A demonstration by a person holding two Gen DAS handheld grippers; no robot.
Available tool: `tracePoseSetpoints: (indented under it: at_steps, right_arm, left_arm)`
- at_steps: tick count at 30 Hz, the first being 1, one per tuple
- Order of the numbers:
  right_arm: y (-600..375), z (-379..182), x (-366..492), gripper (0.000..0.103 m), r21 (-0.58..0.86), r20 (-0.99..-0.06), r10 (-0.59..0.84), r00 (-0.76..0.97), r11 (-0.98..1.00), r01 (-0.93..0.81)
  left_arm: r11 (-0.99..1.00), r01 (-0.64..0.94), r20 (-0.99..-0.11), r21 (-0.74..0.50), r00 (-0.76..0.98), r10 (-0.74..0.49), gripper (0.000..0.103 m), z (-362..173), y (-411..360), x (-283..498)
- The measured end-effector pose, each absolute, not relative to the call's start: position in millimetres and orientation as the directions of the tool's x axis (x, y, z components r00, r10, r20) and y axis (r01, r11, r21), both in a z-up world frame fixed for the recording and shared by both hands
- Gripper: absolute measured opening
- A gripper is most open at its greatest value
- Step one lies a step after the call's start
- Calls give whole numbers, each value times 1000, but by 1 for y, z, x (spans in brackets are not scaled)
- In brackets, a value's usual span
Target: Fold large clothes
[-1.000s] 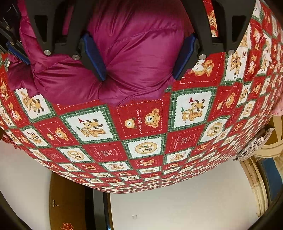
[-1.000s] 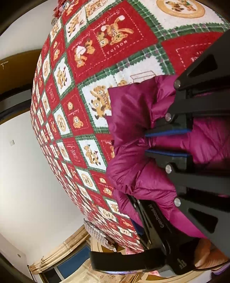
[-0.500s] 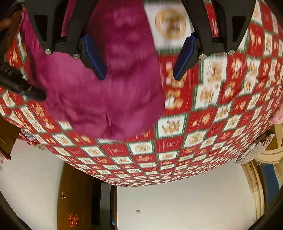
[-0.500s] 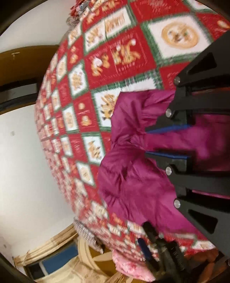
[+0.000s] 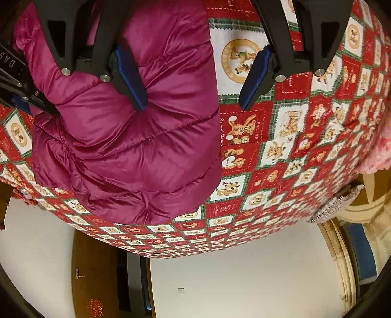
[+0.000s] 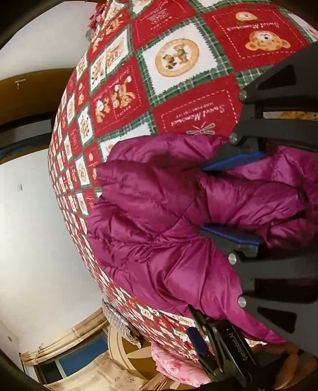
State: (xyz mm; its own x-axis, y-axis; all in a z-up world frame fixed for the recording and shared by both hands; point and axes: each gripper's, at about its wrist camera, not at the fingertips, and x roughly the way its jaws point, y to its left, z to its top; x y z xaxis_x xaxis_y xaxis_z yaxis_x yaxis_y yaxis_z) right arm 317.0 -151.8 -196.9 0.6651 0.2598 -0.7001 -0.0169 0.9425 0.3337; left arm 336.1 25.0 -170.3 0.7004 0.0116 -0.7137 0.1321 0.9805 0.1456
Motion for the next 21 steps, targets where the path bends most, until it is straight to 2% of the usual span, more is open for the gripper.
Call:
tracePoseSetpoints:
  at_steps: [6,8,9,10,11,12,14,15,18,21]
  right_arm:
    - [-167,-179,316,55,372,-715,314,625,927,-39]
    - [-182,-167,311,75,430,-668,355,653,901,-50]
    - [-185,-163,309,80,447,-651,365,666,893,-53]
    - [-191,-158,307,89,467,-627,379,680,882,-61]
    - [-196,-154,306,98,484,-606,393,691,872,-71]
    - [-199,-152,306,101,494,-595,399,698,866,-74]
    - [-208,-153,312,103,506,-592,396,702,861,-59]
    - [-211,-158,318,103,508,-604,396,692,860,-49]
    - [-213,-173,335,103,526,-635,417,651,850,-32]
    - [-206,-187,352,103,551,-642,459,614,833,-47]
  left_arm:
    - [960,124,-713,250,694,96,79,-157,29,332]
    - [961,106,-686,254,721,102,79,-147,39,329]
    - [972,97,-680,215,729,78,79,-142,47,330]
    - [985,85,-684,149,728,41,80,-138,58,332]
    - [996,70,-696,55,718,-12,81,-135,71,336]
    - [996,49,-712,-71,697,-85,86,-135,88,343]
    - [953,-23,-738,-301,639,-218,88,-150,120,361]
    - [928,-51,-740,-368,620,-260,88,-158,128,368]
    - [869,-114,-747,-482,572,-339,88,-184,137,384]
    - [835,-75,-724,-544,545,-423,88,-200,120,390]
